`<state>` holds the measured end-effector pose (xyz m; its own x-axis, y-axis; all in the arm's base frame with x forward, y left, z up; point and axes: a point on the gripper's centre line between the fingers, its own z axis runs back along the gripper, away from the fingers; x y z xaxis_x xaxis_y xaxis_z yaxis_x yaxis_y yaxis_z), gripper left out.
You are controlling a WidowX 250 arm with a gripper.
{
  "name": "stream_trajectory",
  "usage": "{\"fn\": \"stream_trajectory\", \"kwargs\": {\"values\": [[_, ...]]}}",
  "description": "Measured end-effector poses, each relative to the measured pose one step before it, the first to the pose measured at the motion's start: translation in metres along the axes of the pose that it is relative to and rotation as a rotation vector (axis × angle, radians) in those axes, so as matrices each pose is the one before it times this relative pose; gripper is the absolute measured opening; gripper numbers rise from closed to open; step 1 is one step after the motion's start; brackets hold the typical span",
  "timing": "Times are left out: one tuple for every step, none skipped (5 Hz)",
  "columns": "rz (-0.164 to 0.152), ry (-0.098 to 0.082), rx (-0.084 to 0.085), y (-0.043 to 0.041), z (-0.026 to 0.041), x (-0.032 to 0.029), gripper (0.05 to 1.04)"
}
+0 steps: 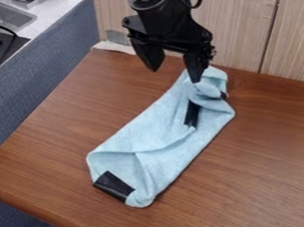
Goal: Fold the cloth from the bottom to the top
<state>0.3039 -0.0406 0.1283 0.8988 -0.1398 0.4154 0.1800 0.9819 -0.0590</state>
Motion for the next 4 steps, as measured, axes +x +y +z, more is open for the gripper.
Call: {"fn": "stream_trajectory", "kwargs": {"values": [[0.0077,0.0218,0.0025,0.00119,-0.00517,-0.00427,0.999],[0.0493,0.0401,0.0422,0.00492,0.00250,-0.01826,0.999],[0.0349,0.0038,0.0312,0.00406,0.00714,-0.02381,0.999],[0.0618,-0.0054,0.0391,0.00739,0.00687,-0.02662,0.999]]}}
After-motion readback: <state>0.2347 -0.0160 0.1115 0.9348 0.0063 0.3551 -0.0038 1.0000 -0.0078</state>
